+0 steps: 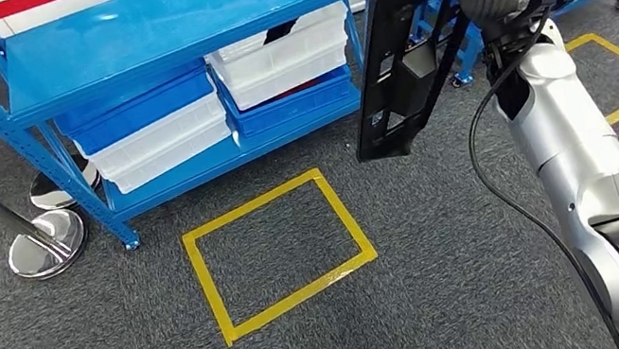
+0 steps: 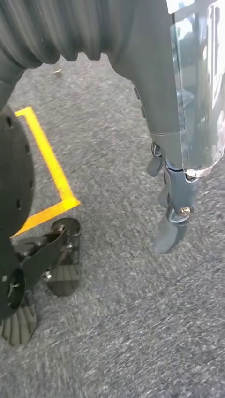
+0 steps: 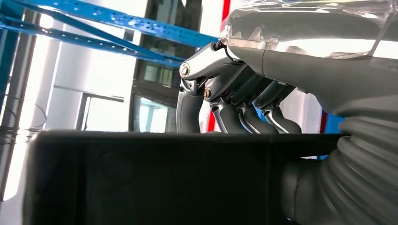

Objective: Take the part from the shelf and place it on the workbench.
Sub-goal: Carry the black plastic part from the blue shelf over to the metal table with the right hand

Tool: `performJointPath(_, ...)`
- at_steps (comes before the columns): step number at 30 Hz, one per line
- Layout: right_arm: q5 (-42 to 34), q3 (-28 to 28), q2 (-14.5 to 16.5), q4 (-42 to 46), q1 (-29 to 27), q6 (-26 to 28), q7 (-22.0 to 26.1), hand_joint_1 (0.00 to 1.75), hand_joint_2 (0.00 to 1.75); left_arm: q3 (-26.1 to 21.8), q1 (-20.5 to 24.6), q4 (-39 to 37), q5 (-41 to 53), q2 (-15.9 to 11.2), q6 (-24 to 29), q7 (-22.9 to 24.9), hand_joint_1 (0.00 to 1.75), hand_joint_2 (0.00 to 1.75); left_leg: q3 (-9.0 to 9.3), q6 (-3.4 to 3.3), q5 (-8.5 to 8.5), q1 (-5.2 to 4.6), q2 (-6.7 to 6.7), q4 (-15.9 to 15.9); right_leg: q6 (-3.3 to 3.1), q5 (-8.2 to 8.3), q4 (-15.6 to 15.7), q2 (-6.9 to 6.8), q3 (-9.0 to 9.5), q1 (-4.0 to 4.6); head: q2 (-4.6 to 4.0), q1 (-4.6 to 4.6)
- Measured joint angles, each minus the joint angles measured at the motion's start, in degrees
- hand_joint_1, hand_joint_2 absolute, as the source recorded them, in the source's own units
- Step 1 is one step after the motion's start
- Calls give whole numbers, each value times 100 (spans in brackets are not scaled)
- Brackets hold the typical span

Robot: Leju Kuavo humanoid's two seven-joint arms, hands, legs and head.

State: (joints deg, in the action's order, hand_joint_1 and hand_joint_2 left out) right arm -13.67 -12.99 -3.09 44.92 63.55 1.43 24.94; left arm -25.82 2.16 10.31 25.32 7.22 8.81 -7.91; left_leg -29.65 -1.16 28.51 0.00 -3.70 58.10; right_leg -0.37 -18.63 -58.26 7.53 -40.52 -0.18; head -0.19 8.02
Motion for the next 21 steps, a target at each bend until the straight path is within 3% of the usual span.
performJointPath(1, 17, 21, -9, 9, -17, 3, 2, 175, 175, -1, 8, 0, 6, -1, -12, -1, 0, 175, -11, -19, -65, 17, 85, -52, 29, -19, 1, -34, -27, 17, -1, -7)
performJointPath(2, 36, 42, -19, 18, -18, 7, 2, 175, 175, 0, 16, 0, 19, 2, -28, -4, 0, 175, -29, -38, -135, 39, 180, -106, 57, -135, -95, -154, -82, 25, -1, -14)
performJointPath(3, 48, 58, -23, 20, -9, 10, -1, 175, 175, 0, 22, 1, 31, 4, -44, -16, 0, 175, -59, -47, -198, 62, 276, -148, 86, -350, -326, -332, -173, 24, -1, -21)
performJointPath(5, 76, 84, -25, 4, 24, 6, -21, 175, 175, 2, 24, 1, 73, 0, -74, -65, 0, 175, -151, -44, -274, 61, 455, -152, 164, -852, -1097, -649, -407, -46, -1, -33)
performJointPath(6, 93, 96, -23, -14, 38, -1, -33, 175, 175, 3, 21, 1, 90, -1, -87, -96, 0, 175, -202, -27, -297, 63, 546, -137, 207, -973, -1441, -711, -485, -90, -1, -33)
performJointPath(7, 111, 108, -23, -36, 54, -10, -46, 175, 175, 5, 21, 1, 103, -1, -96, -129, 0, 175, -252, -12, -317, 66, 640, -118, 249, -962, -1621, -741, -481, -135, -1, -33)
performJointPath(8, 127, 117, -23, -59, 77, -17, -57, 175, 175, 5, 24, 1, 109, -1, -100, -160, 0, 175, -300, 6, -334, 70, 725, -100, 287, -853, -1614, -763, -387, -174, -1, -32)
performJointPath(9, 139, 126, -23, -83, 111, -26, -67, 175, 175, 6, 28, 1, 114, -1, -108, -191, 0, 175, -344, 27, -347, 76, 810, -79, 326, -700, -1385, -811, -171, -209, -1, -32)
performJointPath(10, 145, 134, -25, -106, 150, -35, -69, 175, 175, 7, 34, 2, 121, -7, -114, -221, 0, 175, -379, 57, -358, 75, 883, -60, 365, -630, -1020, -921, 101, -225, -1, -32)
performJointPath(11, 146, 139, -23, -129, 190, -50, -57, 175, 175, 11, 38, 2, 138, -12, -125, -253, 0, 175, -410, 95, -367, 71, 950, -41, 363, -626, -645, -1025, 357, -204, -1, -29)
performJointPath(12, 144, 144, -25, -151, 221, -71, -30, 175, 175, 19, 39, 3, 156, -19, -138, -279, 0, 175, -429, 138, -378, 64, 1014, -23, 327, -672, -331, -1116, 546, -173, -1, -25)
performJointPath(13, 141, 149, -36, -176, 238, -88, 8, 175, 175, 28, 41, 3, 172, -26, -149, -301, 0, 175, -440, 181, -392, 58, 1069, -16, 260, -747, -158, -1159, 623, -130, -1, -20)
performJointPath(15, 132, 158, -70, -232, 238, -115, 97, 175, 175, 45, 44, 3, 190, -21, -164, -324, 0, 175, -456, 265, -418, 80, 1182, -6, 84, -736, -75, -1064, 605, -65, -1, -13)
performJointPath(16, 131, 163, -87, -257, 233, -121, 138, 175, 175, 48, 46, 3, 196, -16, -167, -329, 0, 175, -478, 298, -380, 104, 1134, 31, 15, -705, -60, -1001, 585, -52, -1, -13)
performJointPath(18, 128, 168, -100, -291, 223, -132, 202, 175, 175, 50, 33, 3, 207, -7, -173, -334, 0, 175, -627, 316, -88, 133, 834, 403, -100, -639, -36, -884, 546, -43, -1, -12)
performJointPath(19, 127, 169, -101, -307, 209, -136, 220, 175, 175, 50, 22, 3, 208, -6, -176, -342, 0, 175, -758, 300, 143, 130, 639, 766, -141, -613, -36, -822, 520, -27, -1, -13)
performJointPath(21, 125, 169, -102, -344, 151, -140, 239, 175, 175, 49, 19, 3, 206, -2, -185, -354, 0, 175, -1026, 248, 489, 93, 461, 1517, -209, -567, -41, -671, 467, 29, -1, -13)
